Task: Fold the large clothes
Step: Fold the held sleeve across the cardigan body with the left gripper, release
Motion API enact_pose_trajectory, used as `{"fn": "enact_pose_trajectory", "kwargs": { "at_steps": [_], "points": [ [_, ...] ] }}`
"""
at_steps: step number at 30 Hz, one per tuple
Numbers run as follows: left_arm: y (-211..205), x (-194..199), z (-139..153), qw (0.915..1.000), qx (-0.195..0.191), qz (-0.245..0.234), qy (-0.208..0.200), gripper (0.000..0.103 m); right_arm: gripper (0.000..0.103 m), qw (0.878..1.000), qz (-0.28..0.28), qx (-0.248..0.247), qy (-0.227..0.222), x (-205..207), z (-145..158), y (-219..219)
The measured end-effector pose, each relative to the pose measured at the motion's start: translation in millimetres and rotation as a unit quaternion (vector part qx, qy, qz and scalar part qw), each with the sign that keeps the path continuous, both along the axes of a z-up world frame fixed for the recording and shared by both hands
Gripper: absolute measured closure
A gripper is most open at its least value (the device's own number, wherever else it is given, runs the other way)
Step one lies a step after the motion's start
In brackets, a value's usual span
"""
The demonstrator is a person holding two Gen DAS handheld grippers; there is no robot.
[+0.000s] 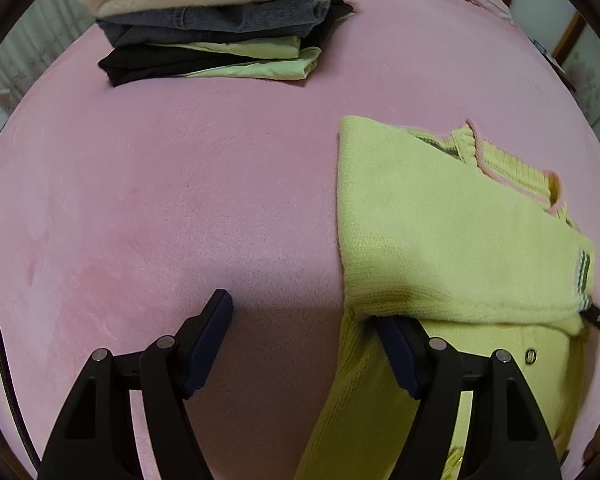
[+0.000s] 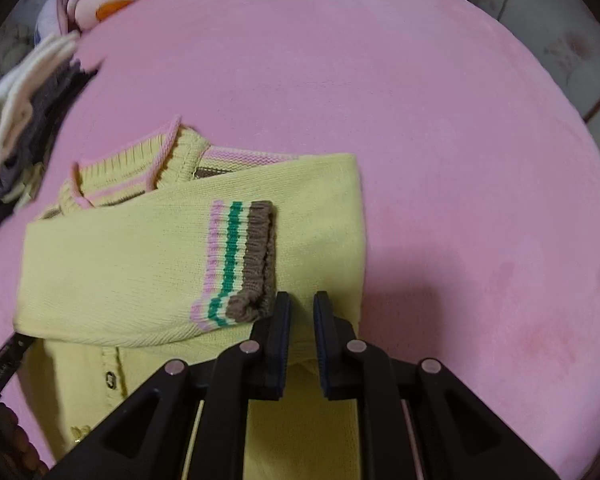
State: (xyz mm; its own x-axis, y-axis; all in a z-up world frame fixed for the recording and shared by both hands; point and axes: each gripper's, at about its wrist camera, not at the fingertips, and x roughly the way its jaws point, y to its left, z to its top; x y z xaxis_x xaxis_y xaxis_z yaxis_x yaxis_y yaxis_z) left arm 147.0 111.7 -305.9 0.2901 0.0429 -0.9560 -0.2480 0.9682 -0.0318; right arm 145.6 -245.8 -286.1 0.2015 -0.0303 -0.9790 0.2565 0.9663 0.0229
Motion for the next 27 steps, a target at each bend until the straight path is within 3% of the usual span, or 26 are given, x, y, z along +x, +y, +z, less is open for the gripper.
{"fn": "enact_pose_trajectory", "kwargs": {
  "at_steps": [5,9,12,16,19,22,24,27],
  "points": [
    [2,-10,23,0.9994,-0.009,-0.034,0.003,0.032,0.091,0.999,-0.021,0.031,-0.027,-1,31,-2],
    [5,-17,61,0.9976,-0.028,-0.026,-0.057,0.032,0.091,0.996,0.005,0.061,-0.058,3,51,17],
    [0,-6,72,0.9945,-0.053,-0.023,-0.088,0.032,0.091,0.991,0.045,0.098,-0.073,8,56,51],
    [-18,25,56,0.9922,-0.082,-0.022,-0.091,0.032,0.091,0.986,0.102,0.111,-0.075,26,49,96],
    [-35,43,30,0.9934,-0.089,-0.027,-0.066,0.032,0.091,0.986,0.124,0.085,-0.069,35,33,110],
    [-45,50,-1,0.9976,-0.051,-0.039,-0.024,0.032,0.091,0.993,0.106,0.018,-0.044,38,12,95],
    [-47,49,-12,0.9977,-0.034,-0.053,-0.022,0.032,0.091,0.996,0.085,-0.023,-0.024,34,3,73],
    [-48,47,-10,0.9969,-0.030,-0.066,-0.032,0.032,0.094,0.998,0.058,-0.013,-0.026,20,2,33]
  ]
}}
